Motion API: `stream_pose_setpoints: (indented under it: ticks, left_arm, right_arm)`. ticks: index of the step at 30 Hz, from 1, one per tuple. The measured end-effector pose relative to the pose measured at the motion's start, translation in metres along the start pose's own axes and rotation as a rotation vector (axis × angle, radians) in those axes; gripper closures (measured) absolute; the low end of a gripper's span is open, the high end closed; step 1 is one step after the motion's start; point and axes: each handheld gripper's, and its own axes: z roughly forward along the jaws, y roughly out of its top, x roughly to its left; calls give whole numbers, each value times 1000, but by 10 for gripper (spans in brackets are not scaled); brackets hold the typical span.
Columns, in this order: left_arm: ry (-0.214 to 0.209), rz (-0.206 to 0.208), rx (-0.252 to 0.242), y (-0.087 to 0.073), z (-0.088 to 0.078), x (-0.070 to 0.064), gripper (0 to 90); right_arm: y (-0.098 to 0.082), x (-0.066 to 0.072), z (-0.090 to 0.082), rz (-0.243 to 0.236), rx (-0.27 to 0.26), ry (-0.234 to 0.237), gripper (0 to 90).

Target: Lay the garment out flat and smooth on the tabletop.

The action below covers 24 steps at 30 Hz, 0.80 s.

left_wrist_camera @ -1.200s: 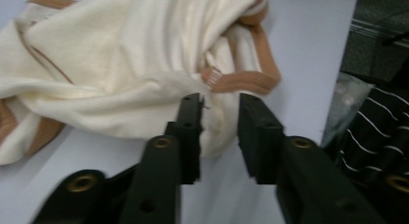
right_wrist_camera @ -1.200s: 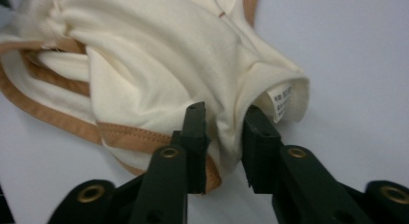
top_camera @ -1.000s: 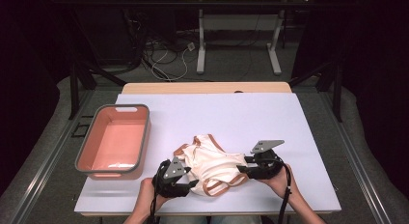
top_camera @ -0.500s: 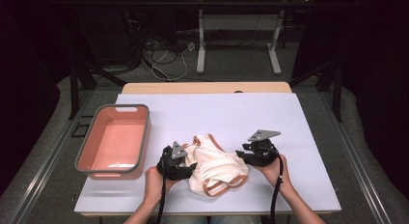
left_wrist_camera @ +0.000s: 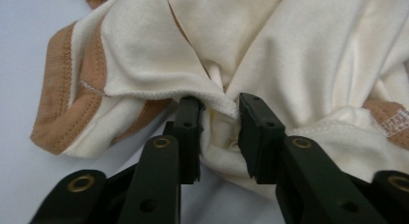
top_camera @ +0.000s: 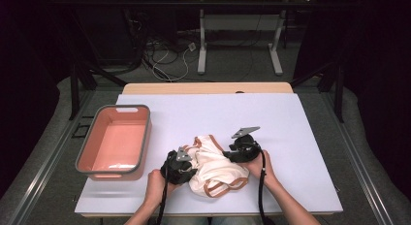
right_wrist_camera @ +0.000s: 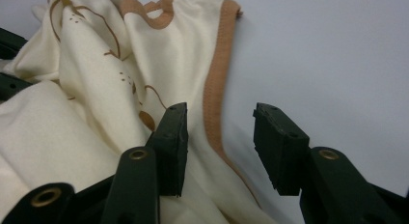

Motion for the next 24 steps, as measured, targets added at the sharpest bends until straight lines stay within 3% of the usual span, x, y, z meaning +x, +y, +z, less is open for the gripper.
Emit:
stream_pose_setpoints:
  ticks: [3, 7, 10, 16, 17, 18, 24]
  left_arm:
    - [-12, 6, 0, -2, -2, 1, 807]
    - [-44, 5, 6, -4, -4, 1, 832]
    - [-67, 17, 13, -7, -8, 1, 836]
    - [-93, 31, 19, -12, -16, -1, 836]
    - [-100, 25, 22, -13, -17, -1, 836]
    - [-102, 22, 20, -14, -17, -1, 836]
    - [-115, 28, 45, -15, -19, 1, 834]
  right_arm:
    - [0, 4, 7, 6, 22, 14, 583]
    - [-2, 6, 6, -12, 21, -19, 785]
    - [-2, 6, 6, -4, 13, -12, 857]
    - [-3, 8, 0, -37, 35, -75, 865]
    - [-4, 7, 1, -31, 7, -73, 865]
    - [-4, 7, -3, -40, 40, -89, 865]
    - [-8, 8, -15, -57, 46, -139, 864]
